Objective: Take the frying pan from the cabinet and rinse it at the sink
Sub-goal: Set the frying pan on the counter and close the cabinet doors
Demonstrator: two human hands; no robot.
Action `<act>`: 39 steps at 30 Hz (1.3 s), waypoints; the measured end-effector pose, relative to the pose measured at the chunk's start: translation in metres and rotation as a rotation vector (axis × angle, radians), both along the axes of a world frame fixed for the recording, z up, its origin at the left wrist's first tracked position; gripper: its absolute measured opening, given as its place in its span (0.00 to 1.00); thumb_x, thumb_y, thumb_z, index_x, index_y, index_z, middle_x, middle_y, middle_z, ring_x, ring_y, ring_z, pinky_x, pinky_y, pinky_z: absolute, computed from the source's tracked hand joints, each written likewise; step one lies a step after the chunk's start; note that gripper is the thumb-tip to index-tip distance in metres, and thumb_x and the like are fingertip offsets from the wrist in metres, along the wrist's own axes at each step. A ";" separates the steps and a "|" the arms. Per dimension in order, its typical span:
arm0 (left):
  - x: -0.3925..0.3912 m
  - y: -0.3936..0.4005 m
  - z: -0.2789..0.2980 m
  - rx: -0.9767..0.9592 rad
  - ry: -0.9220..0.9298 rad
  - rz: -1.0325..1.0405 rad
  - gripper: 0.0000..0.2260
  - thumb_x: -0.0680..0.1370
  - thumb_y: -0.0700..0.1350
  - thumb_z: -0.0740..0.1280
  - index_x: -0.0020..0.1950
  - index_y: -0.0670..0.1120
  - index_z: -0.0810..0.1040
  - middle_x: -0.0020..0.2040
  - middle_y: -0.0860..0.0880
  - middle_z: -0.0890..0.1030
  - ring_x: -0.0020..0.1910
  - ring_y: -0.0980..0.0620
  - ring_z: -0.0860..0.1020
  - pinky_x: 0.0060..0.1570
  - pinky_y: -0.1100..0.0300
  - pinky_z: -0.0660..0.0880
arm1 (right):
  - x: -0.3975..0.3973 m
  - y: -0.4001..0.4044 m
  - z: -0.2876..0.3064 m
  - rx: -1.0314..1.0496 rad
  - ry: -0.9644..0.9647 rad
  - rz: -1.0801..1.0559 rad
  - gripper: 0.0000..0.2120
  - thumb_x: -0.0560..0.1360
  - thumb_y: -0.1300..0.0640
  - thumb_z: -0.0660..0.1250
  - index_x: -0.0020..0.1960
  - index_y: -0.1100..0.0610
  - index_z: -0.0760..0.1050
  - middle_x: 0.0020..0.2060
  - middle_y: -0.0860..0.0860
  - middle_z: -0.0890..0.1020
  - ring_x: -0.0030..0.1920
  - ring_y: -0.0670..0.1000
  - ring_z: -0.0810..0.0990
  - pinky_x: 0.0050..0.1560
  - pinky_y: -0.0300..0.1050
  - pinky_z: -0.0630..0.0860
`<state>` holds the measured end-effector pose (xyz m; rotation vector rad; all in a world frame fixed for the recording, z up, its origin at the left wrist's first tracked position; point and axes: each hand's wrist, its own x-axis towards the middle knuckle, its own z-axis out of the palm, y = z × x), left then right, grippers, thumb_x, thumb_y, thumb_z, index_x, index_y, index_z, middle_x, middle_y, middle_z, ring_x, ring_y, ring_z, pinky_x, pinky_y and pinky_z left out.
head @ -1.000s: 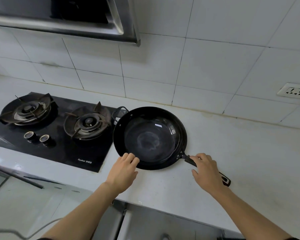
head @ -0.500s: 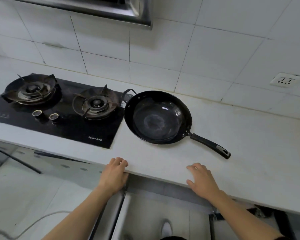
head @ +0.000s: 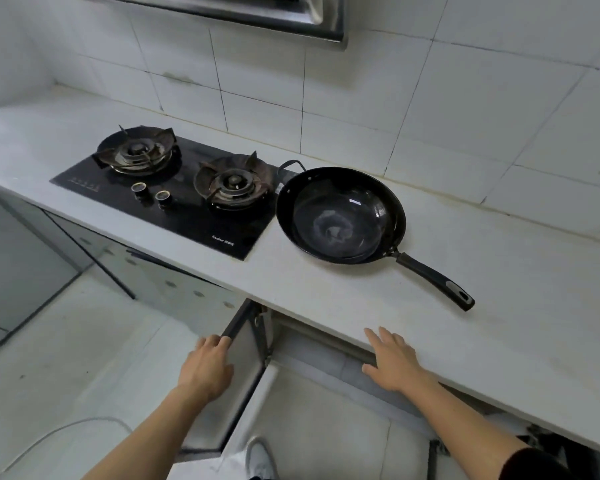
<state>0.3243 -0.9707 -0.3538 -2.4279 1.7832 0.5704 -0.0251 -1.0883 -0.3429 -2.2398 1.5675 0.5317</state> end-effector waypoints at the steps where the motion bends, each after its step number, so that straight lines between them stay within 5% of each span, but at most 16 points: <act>1: -0.002 0.009 -0.002 0.011 -0.013 0.018 0.22 0.76 0.51 0.63 0.70 0.50 0.68 0.66 0.49 0.72 0.64 0.45 0.69 0.59 0.53 0.72 | -0.002 0.001 -0.004 0.004 -0.002 0.007 0.38 0.76 0.40 0.61 0.78 0.49 0.46 0.77 0.54 0.50 0.73 0.59 0.56 0.69 0.55 0.63; 18: 0.006 0.058 -0.034 0.094 -0.002 0.274 0.23 0.76 0.52 0.65 0.69 0.47 0.66 0.65 0.46 0.71 0.63 0.43 0.68 0.57 0.53 0.72 | -0.009 0.006 -0.026 -0.069 -0.012 0.030 0.42 0.75 0.45 0.67 0.78 0.49 0.45 0.78 0.55 0.48 0.74 0.61 0.50 0.73 0.56 0.60; 23: 0.008 0.056 -0.048 0.067 0.148 0.384 0.22 0.75 0.47 0.66 0.67 0.46 0.64 0.57 0.44 0.73 0.54 0.43 0.72 0.52 0.51 0.73 | -0.004 0.002 -0.026 -0.028 0.001 0.010 0.39 0.75 0.49 0.65 0.78 0.48 0.46 0.78 0.53 0.48 0.75 0.61 0.49 0.71 0.56 0.63; 28: -0.006 0.061 -0.045 0.095 0.245 0.419 0.27 0.74 0.46 0.66 0.71 0.44 0.63 0.61 0.42 0.73 0.57 0.42 0.72 0.53 0.53 0.72 | -0.002 0.000 -0.022 -0.011 0.014 0.001 0.40 0.75 0.50 0.66 0.78 0.47 0.46 0.78 0.53 0.48 0.75 0.62 0.49 0.72 0.54 0.62; 34: -0.035 0.057 -0.034 0.086 0.451 0.533 0.22 0.75 0.44 0.65 0.68 0.44 0.66 0.54 0.44 0.75 0.50 0.44 0.75 0.46 0.55 0.71 | -0.002 -0.002 -0.019 -0.002 0.022 0.002 0.40 0.74 0.49 0.66 0.78 0.48 0.46 0.78 0.52 0.48 0.74 0.61 0.50 0.70 0.54 0.65; 39: -0.059 0.059 -0.035 0.000 0.960 0.862 0.23 0.72 0.45 0.64 0.67 0.47 0.68 0.57 0.47 0.79 0.52 0.47 0.79 0.57 0.50 0.76 | -0.003 -0.001 -0.017 -0.001 0.023 0.011 0.39 0.74 0.50 0.65 0.78 0.48 0.46 0.77 0.52 0.49 0.73 0.62 0.52 0.69 0.53 0.67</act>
